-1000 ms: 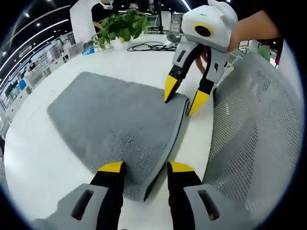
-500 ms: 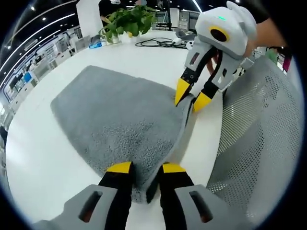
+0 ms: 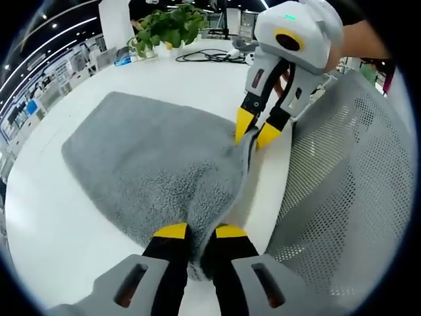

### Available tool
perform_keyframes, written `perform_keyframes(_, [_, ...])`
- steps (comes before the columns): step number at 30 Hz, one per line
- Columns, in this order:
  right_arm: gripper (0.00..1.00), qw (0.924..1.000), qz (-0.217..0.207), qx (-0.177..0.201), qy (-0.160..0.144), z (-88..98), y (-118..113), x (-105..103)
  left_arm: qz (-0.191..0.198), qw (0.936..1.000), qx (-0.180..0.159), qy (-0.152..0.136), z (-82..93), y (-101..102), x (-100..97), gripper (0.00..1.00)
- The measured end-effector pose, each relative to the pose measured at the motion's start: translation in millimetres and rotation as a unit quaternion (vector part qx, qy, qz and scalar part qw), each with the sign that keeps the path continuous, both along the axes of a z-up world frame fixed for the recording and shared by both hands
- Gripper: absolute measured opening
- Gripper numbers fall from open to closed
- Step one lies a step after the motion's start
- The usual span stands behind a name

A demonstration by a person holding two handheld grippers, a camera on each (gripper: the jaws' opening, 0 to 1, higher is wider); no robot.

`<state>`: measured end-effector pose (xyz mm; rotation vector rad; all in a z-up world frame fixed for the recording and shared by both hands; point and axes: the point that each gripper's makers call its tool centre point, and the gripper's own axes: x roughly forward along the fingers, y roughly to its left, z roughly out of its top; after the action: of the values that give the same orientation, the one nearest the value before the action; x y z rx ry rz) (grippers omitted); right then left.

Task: Fold the towel on the table until its edges align and the towel forms a compact rectangular stack.

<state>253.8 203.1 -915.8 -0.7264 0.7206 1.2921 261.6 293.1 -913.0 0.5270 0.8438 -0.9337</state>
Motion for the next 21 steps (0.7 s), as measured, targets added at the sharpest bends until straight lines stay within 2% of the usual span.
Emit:
perform_keyframes(2, [0.05, 1.0, 0.002, -0.004, -0.001, 0.2, -1, -3, -0.007, 0.9999, 0.005, 0.007, -0.1, -1, -3.8, 0.12])
perform_keyframes(3, [0.04, 1.0, -0.003, -0.003, 0.009, 0.6, -1, -4, -0.02, 0.9997, 0.012, 0.011, 0.3, -1, -6.8, 0.12])
perform_keyframes(9, [0.04, 0.9993, -0.006, 0.001, 0.037, 3.5, -1, -14, -0.046, 0.9983, 0.036, 0.002, 4.8, -1, -9.4, 0.09])
perform_keyframes(13, [0.04, 0.9986, -0.011, 0.006, 0.052, 7.6, 0, -18, -0.054, 0.9978, 0.039, 0.001, 9.4, 1, -11.0, 0.09])
perform_keyframes(21, [0.04, 0.9958, -0.027, 0.044, 0.076, 28.2, 1, -23, -0.049, 0.9988, 0.01, 0.0, 34.8, 2, -10.0, 0.09])
